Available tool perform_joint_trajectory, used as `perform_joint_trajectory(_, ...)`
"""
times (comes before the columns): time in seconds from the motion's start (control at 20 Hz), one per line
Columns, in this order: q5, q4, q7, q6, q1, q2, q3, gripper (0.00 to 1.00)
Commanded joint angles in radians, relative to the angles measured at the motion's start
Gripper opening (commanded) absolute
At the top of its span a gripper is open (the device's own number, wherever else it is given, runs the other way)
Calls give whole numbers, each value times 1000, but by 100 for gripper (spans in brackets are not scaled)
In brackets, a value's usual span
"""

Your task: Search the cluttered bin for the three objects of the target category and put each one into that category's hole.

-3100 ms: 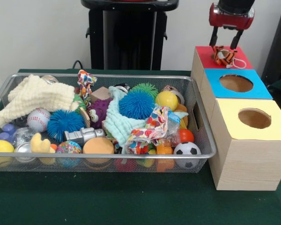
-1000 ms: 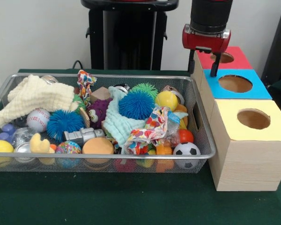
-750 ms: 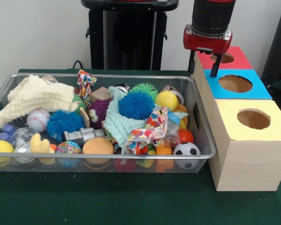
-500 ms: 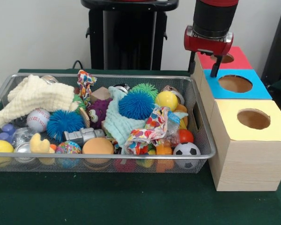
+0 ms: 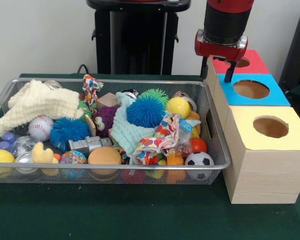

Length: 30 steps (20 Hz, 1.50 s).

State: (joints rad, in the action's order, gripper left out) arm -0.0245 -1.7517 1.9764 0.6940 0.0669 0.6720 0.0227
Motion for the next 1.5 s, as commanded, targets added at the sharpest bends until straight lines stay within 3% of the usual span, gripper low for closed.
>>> perform_joint_trajectory(0.05,92,-8,-23,-310,103,-106,104,100)
perform_joint_trajectory(0.25,25,-119,-96,-95,160,135,143,100)
perform_joint_trajectory(0.5,-61,-274,-131,-18,240,339,214,100)
perform_joint_trajectory(0.6,-72,-288,-149,72,246,425,208,100)
perform_joint_trajectory(0.75,-42,-231,-151,244,241,500,182,100)
perform_joint_trajectory(0.85,6,-188,-157,297,241,514,168,100)
perform_joint_trajectory(0.95,31,-195,-183,240,268,478,180,100)
perform_joint_trajectory(1.15,117,-223,-204,1,337,325,200,100)
perform_joint_trajectory(1.25,149,-223,-220,-60,374,272,216,100)
perform_joint_trajectory(1.5,257,-169,-257,-58,434,228,251,100)
